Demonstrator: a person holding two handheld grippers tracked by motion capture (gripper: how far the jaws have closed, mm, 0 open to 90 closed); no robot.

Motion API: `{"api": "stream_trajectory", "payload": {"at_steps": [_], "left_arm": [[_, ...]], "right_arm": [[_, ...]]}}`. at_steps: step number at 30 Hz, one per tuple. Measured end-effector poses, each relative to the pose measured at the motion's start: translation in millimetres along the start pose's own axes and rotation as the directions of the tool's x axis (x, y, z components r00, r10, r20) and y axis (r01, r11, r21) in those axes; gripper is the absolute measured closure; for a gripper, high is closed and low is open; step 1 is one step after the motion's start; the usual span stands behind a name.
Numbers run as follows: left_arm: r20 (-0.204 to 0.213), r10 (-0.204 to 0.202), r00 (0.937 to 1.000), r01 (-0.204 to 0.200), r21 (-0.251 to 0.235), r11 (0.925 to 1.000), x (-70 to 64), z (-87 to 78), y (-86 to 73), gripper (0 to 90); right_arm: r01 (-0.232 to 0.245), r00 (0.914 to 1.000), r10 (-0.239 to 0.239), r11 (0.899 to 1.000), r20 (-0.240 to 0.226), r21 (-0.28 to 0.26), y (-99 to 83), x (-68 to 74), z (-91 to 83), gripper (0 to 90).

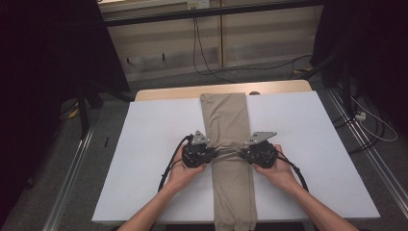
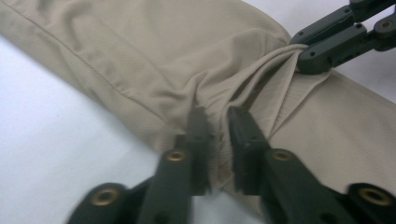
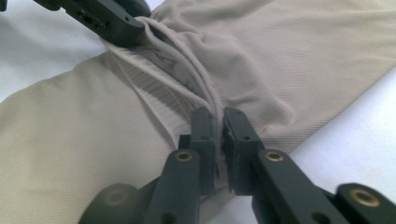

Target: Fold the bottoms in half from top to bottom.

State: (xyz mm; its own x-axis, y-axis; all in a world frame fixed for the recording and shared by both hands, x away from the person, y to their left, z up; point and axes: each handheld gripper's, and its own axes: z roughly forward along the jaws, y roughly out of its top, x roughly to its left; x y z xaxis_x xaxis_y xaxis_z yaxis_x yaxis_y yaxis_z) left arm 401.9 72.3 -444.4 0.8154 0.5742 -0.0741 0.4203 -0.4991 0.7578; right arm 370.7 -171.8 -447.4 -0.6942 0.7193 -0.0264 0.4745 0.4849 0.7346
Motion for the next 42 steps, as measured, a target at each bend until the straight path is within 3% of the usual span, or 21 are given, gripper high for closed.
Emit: {"api": "stream_trajectory", "payload": {"at_steps": [5, 9, 12, 14, 17, 20, 21, 22, 25, 28, 30, 31, 33, 35, 36, 37, 38, 39, 40, 41, 42], "left_arm": [[0.019, -0.023, 0.9996, 0.023, -0.01, 0.9997, -2.6, -5.7, 2.8, 85.8], [0.065, -0.044, 0.9969, 0.048, -0.049, 0.9977, -10.4, -22.3, 8.9, 85.8], [0.094, -0.017, 0.9954, 0.022, -0.055, 0.9983, -23.7, -37.5, 9.8, 85.7], [0.122, -0.004, 0.9925, 0.01, -0.046, 0.9989, -37.1, -50.5, 5.3, 85.7], [0.143, 0.002, 0.9898, 0.003, -0.038, 0.9993, -45.8, -60.3, -0.2, 85.7], [0.195, -0.005, 0.9807, 0.012, -0.037, 0.9993, -58.1, -73.9, -11.0, 85.7], [0.206, 0.002, 0.9785, 0.005, -0.036, 0.9993, -63.2, -78.0, -14.2, 85.7], [0.215, 0.01, 0.9766, -0.003, -0.031, 0.9995, -69.9, -83.2, -17.7, 85.7], [0.235, 0.037, 0.9713, -0.033, -0.021, 0.9992, -85.1, -94.5, -25.3, 85.7], [0.283, 0.048, 0.9579, -0.048, -0.006, 0.9988, -105.6, -107.8, -39.2, 85.6], [0.291, 0.061, 0.9547, -0.066, 0.005, 0.9978, -115.4, -113.0, -45.3, 85.6], [0.291, 0.061, 0.9547, -0.066, 0.005, 0.9978, -115.4, -113.0, -45.3, 85.6], [0.315, 0.061, 0.947, -0.072, 0.024, 0.9971, -122.1, -115.7, -50.5, 85.2], [0.324, 0.072, 0.9433, -0.089, 0.039, 0.9953, -124.5, -114.1, -54.6, 79.6], [0.316, 0.077, 0.9456, -0.091, 0.03, 0.9954, -123.6, -112.5, -55.7, 79.6], [0.297, 0.059, 0.9529, -0.075, 0.043, 0.9962, -120.1, -109.7, -55.1, 56.3], [0.265, 0.044, 0.9632, -0.054, 0.03, 0.9981, -112.5, -107.5, -52.1, 49.7], [0.256, 0.048, 0.9655, -0.054, 0.016, 0.9984, -107.3, -106.8, -49.3, 48.6], [0.256, 0.048, 0.9655, -0.054, 0.016, 0.9984, -107.3, -106.8, -49.3, 46.8], [0.231, 0.058, 0.9713, -0.062, 0.008, 0.998, -102.0, -105.7, -45.6, 46.8], [0.206, 0.065, 0.9764, -0.065, -0.004, 0.9978, -95.5, -102.5, -42.1, 35.8]], "right_arm": [[-0.019, 0.9994, 0.019, 1.0, -0.029, -0.006, 3.5, -0.7, -5.9, 85.6], [-0.054, 0.9955, 0.05, 0.997, -0.08, -0.046, 10.0, -4.0, -25.1, 85.5], [-0.068, 0.9889, 0.059, 0.996, -0.137, -0.062, 6.2, 2.5, -47.6, 85.5], [-0.076, 0.9842, 0.065, 0.995, -0.164, -0.06, 1.8, 9.0, -54.7, 85.5], [-0.068, 0.9803, 0.056, 0.996, -0.189, -0.053, -3.4, 18.9, -62.5, 85.5], [-0.061, 0.9687, 0.049, 0.997, -0.243, -0.045, -13.5, 39.7, -81.6, 85.4], [-0.061, 0.9687, 0.049, 0.997, -0.243, -0.045, -13.5, 39.7, -81.6, 85.4], [-0.046, 0.965, 0.035, 0.998, -0.26, -0.038, -20.2, 52.9, -91.5, 85.4], [-0.036, 0.9583, 0.027, 0.999, -0.284, -0.027, -29.2, 67.4, -100.6, 85.4], [-0.027, 0.9492, 0.019, 0.999, -0.314, -0.024, -38.3, 81.5, -111.7, 85.3], [-0.02, 0.9446, 0.011, 1.0, -0.328, -0.022, -43.6, 91.3, -118.2, 85.3], [-0.02, 0.9446, 0.011, 1.0, -0.328, -0.022, -43.6, 91.3, -118.2, 85.3], [-0.004, 0.939, 0.003, 1.0, -0.344, -0.001, -51.4, 104.5, -123.9, 84.9], [0.01, 0.9407, -0.008, 1.0, -0.339, 0.005, -54.6, 109.4, -124.2, 78.6], [0.01, 0.9407, -0.008, 1.0, -0.339, 0.005, -54.6, 109.4, -124.2, 78.6], [-0.002, 0.9425, 0.003, 1.0, -0.334, 0.003, -54.3, 107.3, -121.1, 62.8], [-0.015, 0.9407, 0.014, 1.0, -0.339, 0.001, -53.3, 104.7, -120.1, 58.3], [-0.029, 0.9394, 0.024, 1.0, -0.342, -0.009, -51.7, 100.6, -119.3, 55.6], [-0.039, 0.9435, 0.029, 0.999, -0.33, -0.023, -49.4, 96.1, -118.3, 51.6], [-0.039, 0.9435, 0.029, 0.999, -0.33, -0.023, -49.4, 96.1, -118.3, 51.6], [-0.045, 0.9541, 0.03, 0.998, -0.298, -0.044, -43.6, 84.2, -114.6, 44.3]]}}
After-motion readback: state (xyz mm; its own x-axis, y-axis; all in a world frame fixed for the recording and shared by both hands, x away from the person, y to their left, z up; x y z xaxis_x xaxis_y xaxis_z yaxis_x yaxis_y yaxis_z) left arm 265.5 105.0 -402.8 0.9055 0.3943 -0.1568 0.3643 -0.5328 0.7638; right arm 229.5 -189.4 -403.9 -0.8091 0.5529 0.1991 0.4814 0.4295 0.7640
